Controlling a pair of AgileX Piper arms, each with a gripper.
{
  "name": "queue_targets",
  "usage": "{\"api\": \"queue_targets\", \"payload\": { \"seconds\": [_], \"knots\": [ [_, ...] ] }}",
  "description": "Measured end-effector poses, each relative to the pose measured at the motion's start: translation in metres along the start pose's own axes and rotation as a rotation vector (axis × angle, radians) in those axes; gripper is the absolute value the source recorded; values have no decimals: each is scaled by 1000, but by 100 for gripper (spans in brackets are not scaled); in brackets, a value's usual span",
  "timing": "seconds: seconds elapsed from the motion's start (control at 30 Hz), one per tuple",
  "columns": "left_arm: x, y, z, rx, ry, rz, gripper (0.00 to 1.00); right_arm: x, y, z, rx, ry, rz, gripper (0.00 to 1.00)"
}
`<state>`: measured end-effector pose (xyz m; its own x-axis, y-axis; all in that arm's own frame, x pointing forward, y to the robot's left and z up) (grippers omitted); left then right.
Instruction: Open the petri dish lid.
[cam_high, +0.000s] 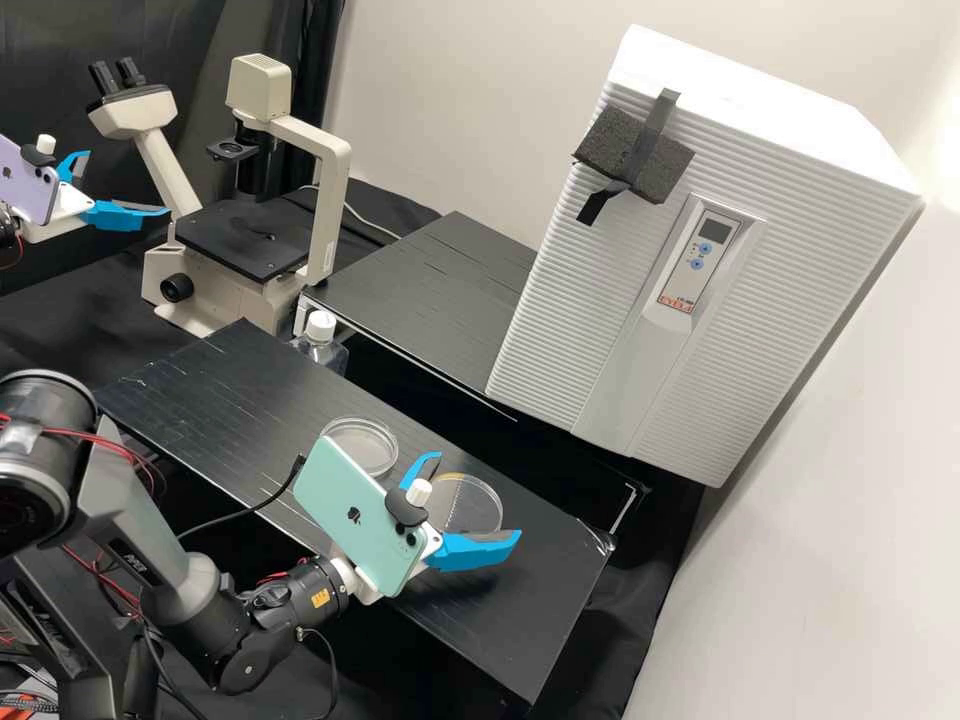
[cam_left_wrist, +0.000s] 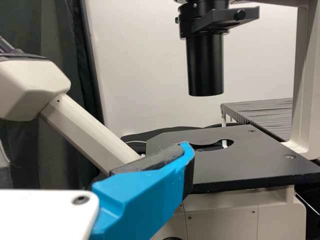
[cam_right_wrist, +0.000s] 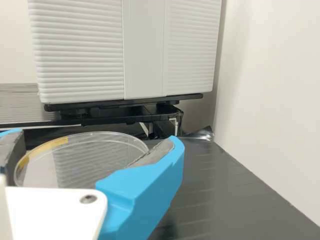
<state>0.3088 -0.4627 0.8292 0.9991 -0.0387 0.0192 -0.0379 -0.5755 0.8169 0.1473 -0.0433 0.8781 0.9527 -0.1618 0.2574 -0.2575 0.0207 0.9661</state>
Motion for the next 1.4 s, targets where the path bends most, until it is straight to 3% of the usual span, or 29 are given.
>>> {"api": "queue_targets", "payload": {
  "seconds": [0.33,0.37,1.3,1.4],
  "knots": [
    [0,0,0,0,0,0,100,1,-4,5,-16,-17,-36,0],
    [0,0,0,0,0,0,100,2,-5,6,-13,-20,-39,100],
    [0,0,0,0,0,0,100,2,-7,13,3,-43,-62,100],
    [0,0,0,0,0,0,100,1,-5,15,36,-52,-52,100]
  ]
}}
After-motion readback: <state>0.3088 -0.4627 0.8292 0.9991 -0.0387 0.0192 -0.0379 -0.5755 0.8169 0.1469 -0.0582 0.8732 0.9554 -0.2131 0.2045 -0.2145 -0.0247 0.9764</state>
